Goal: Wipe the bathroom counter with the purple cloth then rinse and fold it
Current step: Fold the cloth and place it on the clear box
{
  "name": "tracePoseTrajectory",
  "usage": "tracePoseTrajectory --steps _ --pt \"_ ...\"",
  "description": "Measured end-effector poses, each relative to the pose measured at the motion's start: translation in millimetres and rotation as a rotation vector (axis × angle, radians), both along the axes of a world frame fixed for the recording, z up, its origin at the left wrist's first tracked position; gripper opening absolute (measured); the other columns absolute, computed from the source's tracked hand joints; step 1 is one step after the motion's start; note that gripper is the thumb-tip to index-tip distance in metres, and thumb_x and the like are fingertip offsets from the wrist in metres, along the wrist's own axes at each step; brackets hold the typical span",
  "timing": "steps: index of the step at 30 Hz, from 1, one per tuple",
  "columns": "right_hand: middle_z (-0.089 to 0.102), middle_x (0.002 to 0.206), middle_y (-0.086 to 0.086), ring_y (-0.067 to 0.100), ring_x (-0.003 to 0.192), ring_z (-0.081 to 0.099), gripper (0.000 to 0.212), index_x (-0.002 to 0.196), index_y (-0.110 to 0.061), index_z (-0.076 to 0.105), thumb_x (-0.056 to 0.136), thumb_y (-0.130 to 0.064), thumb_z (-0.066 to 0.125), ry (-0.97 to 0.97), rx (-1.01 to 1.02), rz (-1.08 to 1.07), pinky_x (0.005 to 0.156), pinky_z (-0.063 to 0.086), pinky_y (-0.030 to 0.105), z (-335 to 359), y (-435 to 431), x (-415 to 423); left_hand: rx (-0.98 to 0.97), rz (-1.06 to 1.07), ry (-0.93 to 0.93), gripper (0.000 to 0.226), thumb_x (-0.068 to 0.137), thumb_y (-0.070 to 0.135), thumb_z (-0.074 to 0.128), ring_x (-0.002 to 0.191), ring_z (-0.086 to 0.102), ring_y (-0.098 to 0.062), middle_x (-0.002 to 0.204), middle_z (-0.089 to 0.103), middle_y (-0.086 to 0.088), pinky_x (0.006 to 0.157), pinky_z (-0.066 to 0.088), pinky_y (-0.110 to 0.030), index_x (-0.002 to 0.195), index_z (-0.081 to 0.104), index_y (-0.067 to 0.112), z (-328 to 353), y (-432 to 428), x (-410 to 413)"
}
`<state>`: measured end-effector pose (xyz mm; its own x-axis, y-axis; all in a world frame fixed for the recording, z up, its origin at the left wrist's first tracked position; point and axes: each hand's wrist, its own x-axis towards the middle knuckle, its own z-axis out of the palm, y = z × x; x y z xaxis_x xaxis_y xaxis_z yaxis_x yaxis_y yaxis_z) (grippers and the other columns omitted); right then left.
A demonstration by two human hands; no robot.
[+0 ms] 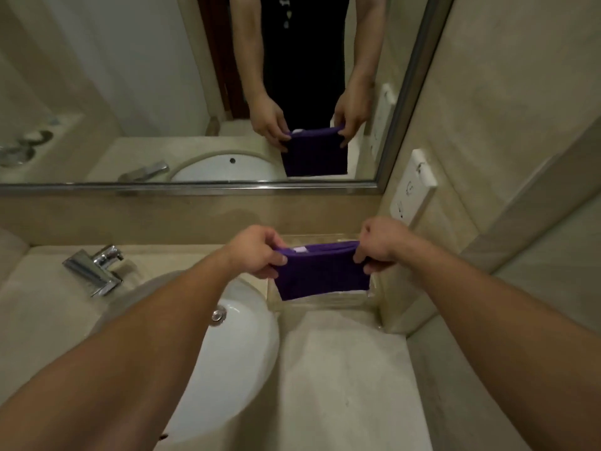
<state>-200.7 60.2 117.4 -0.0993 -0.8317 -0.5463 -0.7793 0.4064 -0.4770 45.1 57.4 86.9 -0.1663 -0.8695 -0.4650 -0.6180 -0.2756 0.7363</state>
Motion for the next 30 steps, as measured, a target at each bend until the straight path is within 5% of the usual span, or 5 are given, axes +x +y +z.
tracePoseTrajectory --steps 4,9,16,22,30 --pt "0.072 0.09 0.007 0.019 0.079 0.068 0.016 0.082 -0.017 0.063 0.082 -0.005 0.072 0.022 -0.319 -0.141 0.065 0.059 0.035 6 -36 -2 -0.138 0.203 0.145 0.02 0.084 -0.01 0.07 0.08 0.068 -0.028 0.089 0.069 -0.015 0.082 0.063 -0.047 0.089 0.063 0.008 10 -37 -17" --pt "0.06 0.084 -0.006 0.011 0.073 0.053 0.021 0.09 -0.023 0.057 0.085 -0.005 0.066 -0.008 -0.498 -0.232 0.053 0.034 0.022 -43 -26 3 -0.332 0.271 0.068 0.022 0.084 -0.002 0.074 0.073 0.065 -0.015 0.088 0.068 0.002 0.063 0.048 -0.018 0.092 0.064 0.016 -29 -42 -30" --pt "0.064 0.116 0.001 0.018 0.1 0.061 0.022 0.109 -0.023 0.062 0.09 -0.011 0.065 0.003 -0.114 -0.069 0.086 0.05 0.026 -149 35 -10 -0.066 -0.266 -0.385 0.031 0.088 0.013 0.071 0.113 0.06 -0.018 0.131 0.06 -0.001 0.095 0.045 -0.022 0.118 0.069 0.018 -116 5 -15" --pt "0.049 0.136 0.001 0.02 0.119 0.053 0.033 0.129 -0.02 0.057 0.096 -0.024 0.059 0.052 -0.338 -0.208 0.101 0.048 0.036 -146 20 2 -0.118 -0.067 -0.359 0.022 0.096 0.033 0.059 0.092 0.066 -0.015 0.107 0.073 0.005 0.082 0.053 -0.028 0.11 0.073 0.024 -105 -5 -9" --pt "0.009 0.17 0.005 0.023 0.157 0.004 0.059 0.16 -0.018 0.022 0.106 -0.037 0.037 0.154 -0.401 0.068 0.127 0.011 0.039 -169 -19 28 -0.538 -0.381 -0.454 0.053 0.103 0.028 0.047 0.153 0.024 -0.022 0.162 0.036 0.0 0.124 0.02 -0.036 0.154 0.037 0.02 -127 -57 -61"
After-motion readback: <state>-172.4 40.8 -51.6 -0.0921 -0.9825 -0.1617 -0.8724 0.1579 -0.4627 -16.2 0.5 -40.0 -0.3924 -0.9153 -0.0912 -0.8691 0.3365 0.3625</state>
